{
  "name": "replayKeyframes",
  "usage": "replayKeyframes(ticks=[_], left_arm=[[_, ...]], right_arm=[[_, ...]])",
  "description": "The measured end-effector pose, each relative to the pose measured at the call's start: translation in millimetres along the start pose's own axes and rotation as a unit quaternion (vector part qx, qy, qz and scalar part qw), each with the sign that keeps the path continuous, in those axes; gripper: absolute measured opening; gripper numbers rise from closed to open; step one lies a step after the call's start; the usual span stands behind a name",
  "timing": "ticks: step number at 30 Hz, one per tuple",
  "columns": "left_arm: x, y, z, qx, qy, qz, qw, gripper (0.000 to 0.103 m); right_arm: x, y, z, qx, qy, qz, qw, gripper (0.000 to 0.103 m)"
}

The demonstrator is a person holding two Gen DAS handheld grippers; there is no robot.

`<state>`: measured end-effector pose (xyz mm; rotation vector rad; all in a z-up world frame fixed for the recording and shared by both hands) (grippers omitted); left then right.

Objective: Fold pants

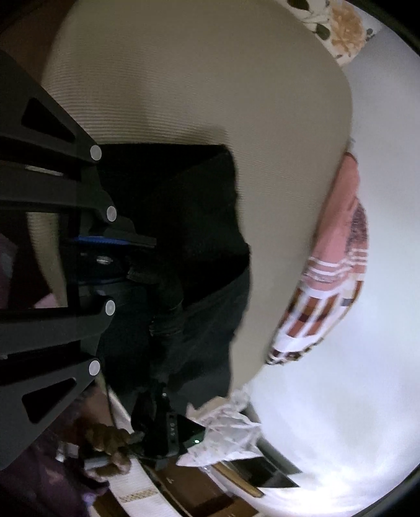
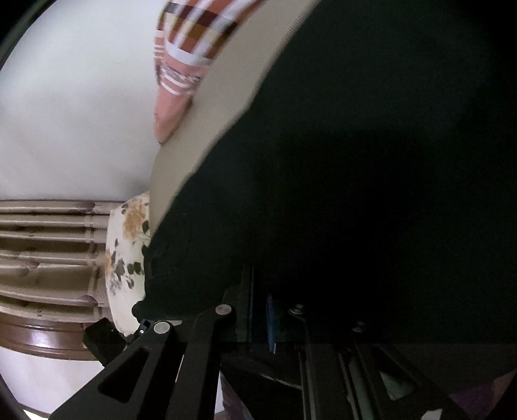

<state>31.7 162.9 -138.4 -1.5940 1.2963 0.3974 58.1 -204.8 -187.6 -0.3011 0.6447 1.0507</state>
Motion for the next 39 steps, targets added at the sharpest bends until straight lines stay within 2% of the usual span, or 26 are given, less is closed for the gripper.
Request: replayKeyframes(ticks=[4, 12, 15, 18, 20, 22, 23, 24, 26, 28, 29, 31, 34, 37, 39], left_arm=[[7, 23, -1, 0.01, -0.024, 0.029, 0.9992, 0.016], [-2, 28, -11, 0.021, -0.044, 0.029, 0.9984, 0.018], [-15, 20, -23, 0.028, -0.05, 0.011, 0.9983, 0.02], [-19, 16, -36, 0.045, -0.082, 0.012, 0.9955, 0.022], [-17, 14, -39, 0.056, -0.109, 0.02, 0.9922, 0.025], [-13, 16, -33, 0.049, -0.13, 0.037, 0.9896, 0.035], [-13, 19, -26, 0.035, -0.134, 0.046, 0.9893, 0.047], [-14, 21, -20, 0.021, -0.129, 0.048, 0.9902, 0.053], [-22, 26, -4, -0.023, -0.117, 0.054, 0.9914, 0.058], [-31, 29, 5, -0.057, -0.108, 0.052, 0.9912, 0.058], [-38, 30, 9, -0.072, -0.105, 0.037, 0.9912, 0.058], [-49, 28, 7, -0.081, -0.106, 0.013, 0.991, 0.058], [-59, 17, -15, -0.045, -0.125, -0.023, 0.9909, 0.058], [-51, 4, -47, -0.008, -0.099, -0.039, 0.9943, 0.059], [-33, -4, -68, 0.01, -0.058, -0.04, 0.9975, 0.06]], right_arm=[[20, 20, -10, 0.011, 0.004, 0.029, 1.0, 0.008], [28, 28, -6, -0.019, -0.003, 0.03, 0.999, 0.006], [21, 26, -13, -0.014, -0.073, 0.024, 0.997, 0.009], [17, 21, -20, -0.008, -0.107, 0.013, 0.994, 0.01], [15, 18, -23, -0.002, -0.119, 0.008, 0.993, 0.016], [12, 13, -28, 0.012, -0.143, 0.007, 0.99, 0.035], [9, 12, -29, 0.017, -0.152, 0.003, 0.988, 0.039], [7, 9, -30, 0.017, -0.153, -0.003, 0.988, 0.041], [5, 5, -27, 0.007, -0.146, -0.007, 0.989, 0.042], [8, 5, -21, -0.01, -0.141, -0.002, 0.99, 0.043], [5, 3, -23, -0.019, -0.136, 0.001, 0.991, 0.043], [10, 3, -17, -0.036, -0.125, 0.003, 0.992, 0.034], [13, 5, -17, -0.043, -0.125, 0.008, 0.991, 0.03], [13, 5, -19, -0.038, -0.145, 0.009, 0.989, 0.03], [11, 4, -21, -0.034, -0.151, 0.007, 0.988, 0.03]])
Point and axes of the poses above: each gripper's, at about its wrist camera, not at the fingertips, and x roughly the way its jaws point, z to its left, y to its underside, the point moved 1 cm from there along x, roughly the way its jaws point, and after that the axes turned 3 degrees about z, right-handed, at the moved point
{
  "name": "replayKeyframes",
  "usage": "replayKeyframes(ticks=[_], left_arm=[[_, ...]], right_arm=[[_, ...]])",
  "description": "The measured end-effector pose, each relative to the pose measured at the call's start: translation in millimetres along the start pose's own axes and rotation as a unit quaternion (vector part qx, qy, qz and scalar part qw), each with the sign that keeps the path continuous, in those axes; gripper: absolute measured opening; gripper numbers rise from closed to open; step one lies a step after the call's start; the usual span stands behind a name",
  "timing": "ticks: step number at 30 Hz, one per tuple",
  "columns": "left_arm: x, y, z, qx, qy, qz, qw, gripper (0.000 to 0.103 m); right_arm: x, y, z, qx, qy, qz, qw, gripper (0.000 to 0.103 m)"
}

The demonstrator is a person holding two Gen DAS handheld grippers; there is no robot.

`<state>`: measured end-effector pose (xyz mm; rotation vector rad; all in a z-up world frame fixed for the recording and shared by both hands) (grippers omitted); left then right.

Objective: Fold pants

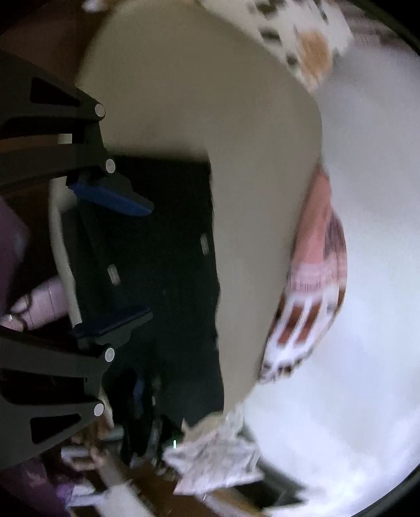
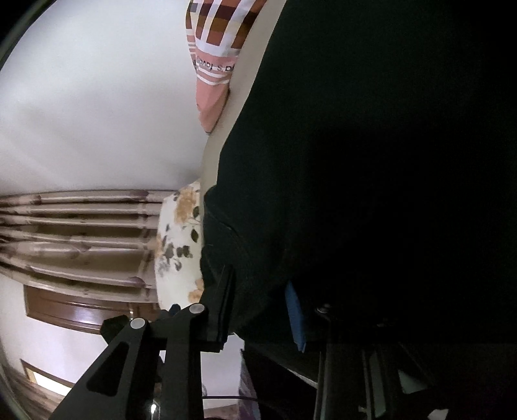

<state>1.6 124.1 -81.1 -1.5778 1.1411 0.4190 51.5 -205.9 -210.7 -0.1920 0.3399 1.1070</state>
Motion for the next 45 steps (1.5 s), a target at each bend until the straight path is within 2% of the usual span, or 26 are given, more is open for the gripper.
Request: replayKeyframes(ticks=[2, 5, 8, 11, 16, 18, 23, 28, 32, 33, 34, 35, 36, 38, 40, 45], left_arm=[[29, -7, -20, -0.002, 0.067, 0.02, 0.9976, 0.061], [76, -10, -48, 0.017, 0.116, 0.047, 0.992, 0.061], [117, -1, -68, 0.048, 0.118, 0.091, 0.9877, 0.061], [133, 9, -73, 0.049, 0.117, 0.117, 0.985, 0.061], [125, 10, -74, 0.032, 0.123, 0.111, 0.9857, 0.061], [124, 11, -78, 0.035, 0.122, 0.112, 0.9857, 0.061], [132, 18, -78, 0.049, 0.096, 0.123, 0.9865, 0.061], [132, 22, -65, 0.022, 0.105, 0.12, 0.987, 0.061], [133, 20, -62, 0.011, 0.107, 0.122, 0.9868, 0.061], [133, 20, -62, 0.012, 0.105, 0.121, 0.987, 0.061], [133, 21, -63, 0.014, 0.104, 0.12, 0.9872, 0.061], [133, 22, -64, 0.015, 0.101, 0.12, 0.9875, 0.061], [133, 22, -65, 0.017, 0.099, 0.12, 0.9877, 0.061], [131, 22, -65, 0.023, 0.093, 0.121, 0.988, 0.061], [132, 20, -63, 0.027, 0.088, 0.121, 0.9884, 0.061], [125, 19, -58, 0.034, 0.077, 0.123, 0.9888, 0.061]], right_arm=[[-6, -3, -6, 0.014, -0.01, -0.007, 1.0, 0.03], [-26, -11, -22, 0.054, -0.045, -0.035, 0.997, 0.032], [-54, -19, -33, 0.08, -0.062, -0.078, 0.992, 0.038], [-89, -32, -41, 0.079, -0.054, -0.127, 0.987, 0.04], [-141, -63, -57, 0.071, -0.056, -0.207, 0.974, 0.04], [-153, -76, -64, 0.08, -0.071, -0.221, 0.969, 0.04], [-200, -103, -74, 0.073, -0.049, -0.275, 0.957, 0.044], [-241, -132, -86, 0.072, -0.031, -0.306, 0.949, 0.042], [-268, -156, -90, 0.074, 0.009, -0.324, 0.943, 0.044], [-270, -164, -96, 0.082, 0.028, -0.314, 0.945, 0.031], [-273, -169, -103, 0.093, 0.057, -0.305, 0.946, 0.008], [-273, -171, -109, 0.106, 0.083, -0.298, 0.945, 0.007], [-274, -170, -113, 0.109, 0.083, -0.293, 0.946, 0.005], [-278, -161, -108, 0.09, 0.111, -0.291, 0.946, 0.005], [-290, -144, -100, 0.07, 0.106, -0.3, 0.946, 0.005], [-330, -72, -84, 0.059, 0.118, -0.319, 0.939, 0.005]])
Point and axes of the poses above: each gripper's, at about its wrist camera, not at the fingertips, and x roughly the way its jaws point, z to its left, y to its underside, the point moved 1 cm from there along x, roughly the way its jaws point, and after that the axes turned 3 degrees about z, right-handed, at the moved point
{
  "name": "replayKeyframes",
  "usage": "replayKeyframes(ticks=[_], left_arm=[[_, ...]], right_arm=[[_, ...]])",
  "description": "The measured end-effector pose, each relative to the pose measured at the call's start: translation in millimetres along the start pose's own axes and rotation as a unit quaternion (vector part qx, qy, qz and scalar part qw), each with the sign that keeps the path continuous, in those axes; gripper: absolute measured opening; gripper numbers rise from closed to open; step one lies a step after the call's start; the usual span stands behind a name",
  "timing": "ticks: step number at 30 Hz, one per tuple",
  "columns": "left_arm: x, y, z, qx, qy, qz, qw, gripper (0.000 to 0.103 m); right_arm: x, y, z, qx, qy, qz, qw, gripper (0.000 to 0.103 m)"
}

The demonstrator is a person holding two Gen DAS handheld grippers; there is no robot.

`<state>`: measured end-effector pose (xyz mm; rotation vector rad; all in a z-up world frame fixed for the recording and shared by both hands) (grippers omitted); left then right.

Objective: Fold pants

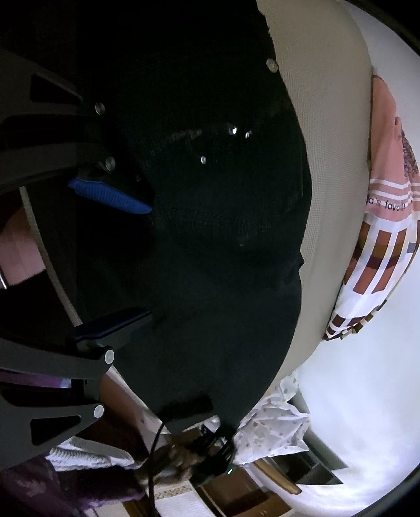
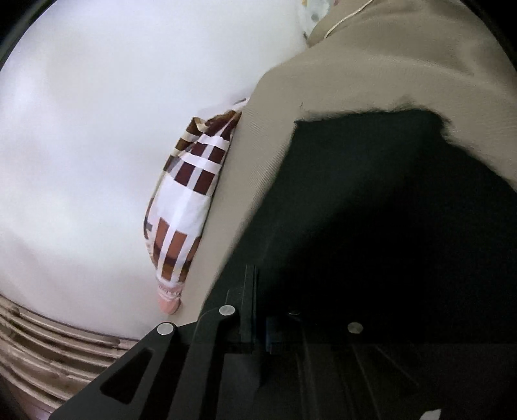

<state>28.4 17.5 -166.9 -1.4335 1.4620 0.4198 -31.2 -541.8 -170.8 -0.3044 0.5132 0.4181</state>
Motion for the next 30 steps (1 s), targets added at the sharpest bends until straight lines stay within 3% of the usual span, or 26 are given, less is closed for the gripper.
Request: replayKeyframes(ticks=[3, 6, 8, 11, 14, 16, 18, 20, 22, 24, 26, 28, 30], left_arm=[[-5, 3, 3, 0.011, -0.01, 0.0, 0.9999, 0.061], [-12, 6, 9, 0.009, -0.012, 0.0, 0.9999, 0.061], [-23, 8, 16, -0.003, -0.015, -0.006, 0.9999, 0.061], [-51, 11, 31, -0.041, 0.003, -0.028, 0.9988, 0.061], [-102, 20, 60, -0.097, 0.025, -0.084, 0.9914, 0.061], [-131, 29, 85, -0.135, 0.018, -0.114, 0.9842, 0.061], [-161, 42, 120, -0.186, -0.012, -0.14, 0.9725, 0.062], [-174, 55, 153, -0.227, -0.023, -0.13, 0.9649, 0.062], [-173, 66, 172, -0.243, -0.018, -0.101, 0.9647, 0.062], [-165, 71, 172, -0.232, 0.004, -0.088, 0.9688, 0.062], [-147, 75, 161, -0.217, 0.053, -0.061, 0.9729, 0.062], [-123, 76, 154, -0.207, 0.065, -0.02, 0.9759, 0.062], [-111, 75, 151, -0.213, 0.085, -0.011, 0.9733, 0.062]], right_arm=[[-30, 20, -26, 0.025, 0.021, 0.001, 0.999, 0.005], [-28, 42, -70, 0.078, 0.041, 0.028, 0.996, 0.005], [-28, 55, -96, 0.114, 0.006, 0.031, 0.993, 0.001], [-31, 55, -97, 0.102, -0.007, 0.021, 0.994, 0.001], [-32, 51, -97, 0.094, -0.02, 0.019, 0.995, 0.003], [-33, 51, -100, 0.09, -0.02, 0.018, 0.996, 0.001], [-35, 52, -100, 0.088, -0.019, 0.015, 0.996, 0.001], [-38, 53, -102, 0.087, -0.017, 0.017, 0.996, 0.001], [-32, 49, -100, 0.086, -0.013, 0.018, 0.996, 0.0], [-31, 49, -98, 0.088, -0.009, 0.017, 0.996, 0.0], [-27, 49, -91, 0.088, -0.004, 0.016, 0.996, 0.0], [-27, 49, -90, 0.089, 0.002, 0.014, 0.996, 0.0], [-25, 48, -89, 0.09, 0.004, 0.013, 0.996, 0.0]])
Point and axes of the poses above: each gripper's, at about its wrist camera, not at the fingertips, and x roughly the way its jaws point, z to its left, y to its underside, the point moved 1 cm from there along x, roughly the way its jaws point, and after that the axes turned 3 degrees about z, right-handed, at the moved point
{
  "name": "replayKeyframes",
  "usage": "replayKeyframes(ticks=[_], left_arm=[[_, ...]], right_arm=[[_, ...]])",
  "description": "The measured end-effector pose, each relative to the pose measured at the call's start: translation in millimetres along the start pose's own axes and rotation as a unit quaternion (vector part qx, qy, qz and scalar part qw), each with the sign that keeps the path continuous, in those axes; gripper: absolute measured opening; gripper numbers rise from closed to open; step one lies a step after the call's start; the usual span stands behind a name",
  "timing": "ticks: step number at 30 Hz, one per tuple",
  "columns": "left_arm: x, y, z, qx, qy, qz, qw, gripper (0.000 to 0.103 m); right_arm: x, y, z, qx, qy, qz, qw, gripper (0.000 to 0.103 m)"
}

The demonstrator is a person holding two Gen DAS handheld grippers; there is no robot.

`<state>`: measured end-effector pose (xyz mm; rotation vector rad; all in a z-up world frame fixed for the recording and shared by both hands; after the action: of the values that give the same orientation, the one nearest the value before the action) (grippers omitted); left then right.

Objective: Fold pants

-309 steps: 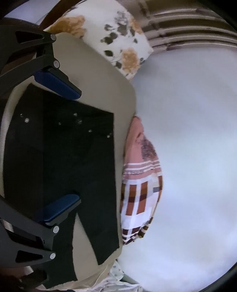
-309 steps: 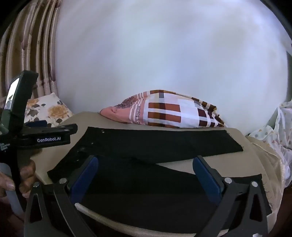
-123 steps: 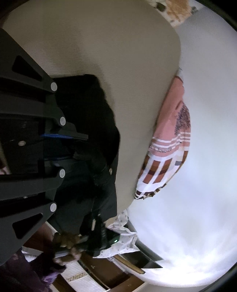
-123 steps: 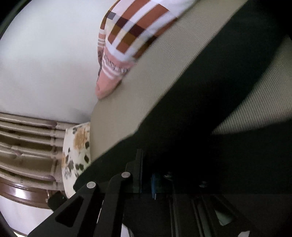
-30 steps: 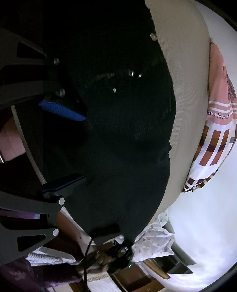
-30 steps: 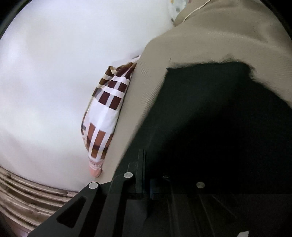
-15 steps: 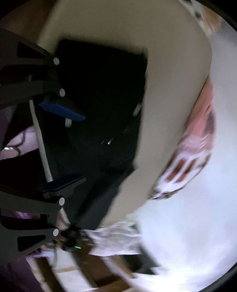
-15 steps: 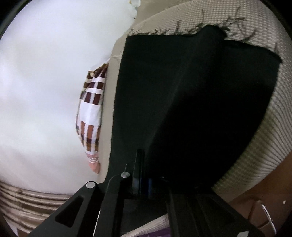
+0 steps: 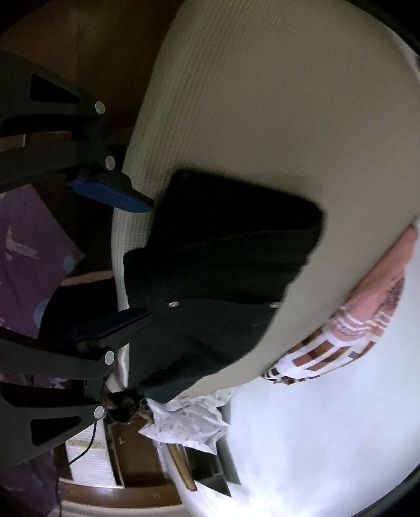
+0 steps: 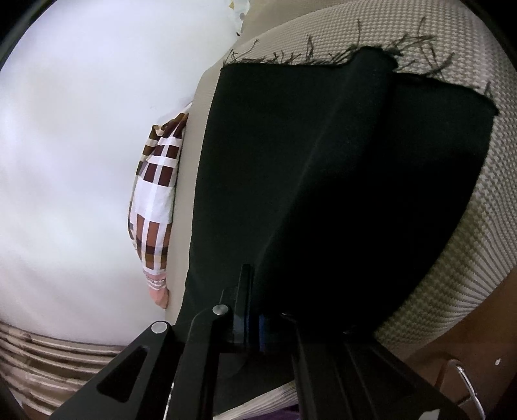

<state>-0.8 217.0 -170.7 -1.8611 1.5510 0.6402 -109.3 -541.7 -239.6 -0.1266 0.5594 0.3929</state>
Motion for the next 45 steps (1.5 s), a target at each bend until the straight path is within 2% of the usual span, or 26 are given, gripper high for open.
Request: replayKeyframes(ticks=[2, 3, 4, 5, 6, 9, 13, 16, 19, 21, 22, 24, 26, 30, 35, 38, 42, 45], left_arm=[[10, 0, -5, -0.013, 0.043, 0.003, 0.999, 0.062], [12, -1, -8, -0.014, 0.052, -0.001, 0.9986, 0.062], [13, -2, -11, -0.01, 0.045, -0.008, 0.9989, 0.062], [18, -4, -15, -0.006, 0.025, -0.009, 0.9996, 0.055], [24, -5, -19, -0.004, 0.006, -0.003, 1.0, 0.027], [25, -10, -33, 0.005, -0.03, -0.012, 0.9995, 0.026], [2, -25, -61, 0.068, -0.092, -0.057, 0.9918, 0.022], [-22, -44, -64, 0.071, -0.111, -0.089, 0.9873, 0.02], [-46, -57, -59, 0.072, -0.12, -0.115, 0.9835, 0.017], [-41, -61, -49, 0.076, -0.134, -0.101, 0.9829, 0.017], [-33, -60, -44, 0.076, -0.144, -0.089, 0.9827, 0.017], [-7, -52, -32, 0.068, -0.167, -0.047, 0.9825, 0.017], [7, -40, -16, 0.054, -0.172, -0.033, 0.9831, 0.017], [4, -26, -2, 0.031, -0.144, -0.057, 0.9874, 0.018], [4, -25, -5, 0.03, -0.146, -0.061, 0.987, 0.018], [3, -28, -4, 0.027, -0.142, -0.063, 0.9875, 0.019], [5, -26, -1, 0.023, -0.141, -0.063, 0.9878, 0.022], [5, -27, 1, 0.015, -0.133, -0.063, 0.9889, 0.022]], right_arm=[[0, 0, 1, 0.002, 0.003, 0.0, 1.0, 0.0], [1, -1, 1, 0.001, 0.005, 0.001, 1.0, 0.0], [2, -1, 2, 0.001, 0.007, 0.001, 1.0, 0.0], [3, -2, 4, 0.001, 0.008, 0.001, 1.0, 0.0], [3, -3, 3, 0.003, 0.008, 0.0, 1.0, 0.0], [4, -3, 5, 0.003, 0.01, 0.001, 1.0, 0.0], [3, -2, 5, -0.003, 0.01, -0.002, 1.0, 0.001], [2, 1, 9, -0.01, 0.001, -0.002, 1.0, 0.009], [-4, 5, 14, -0.022, -0.001, -0.006, 1.0, 0.009], [-4, 5, 12, -0.032, 0.017, -0.004, 0.999, 0.009], [-3, 5, 9, -0.03, 0.019, 0.0, 0.999, 0.005], [-3, 4, 1, -0.015, 0.007, 0.0, 1.0, 0.002], [-3, 4, 0, -0.012, 0.0, 0.0, 1.0, 0.002], [-4, 1, -3, -0.007, -0.011, 0.002, 1.0, 0.002], [-9, 4, 0, -0.012, -0.009, -0.012, 1.0, 0.003], [-18, 4, -6, 0.0, -0.021, -0.026, 0.999, 0.003], [-29, 4, -15, 0.006, -0.022, -0.036, 0.999, 0.003], [-30, 5, -17, 0.004, -0.054, -0.035, 0.998, 0.004]])
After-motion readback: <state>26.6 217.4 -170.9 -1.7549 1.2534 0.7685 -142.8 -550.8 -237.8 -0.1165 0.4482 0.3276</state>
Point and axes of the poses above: each gripper's, at about its wrist camera, not at the fingertips, and x roughly the way its jaws point, z to its left, y to its underside, the point moved 1 cm from there along x, roughly the way its jaws point, and after that the axes turned 3 degrees about z, right-handed, at the moved point
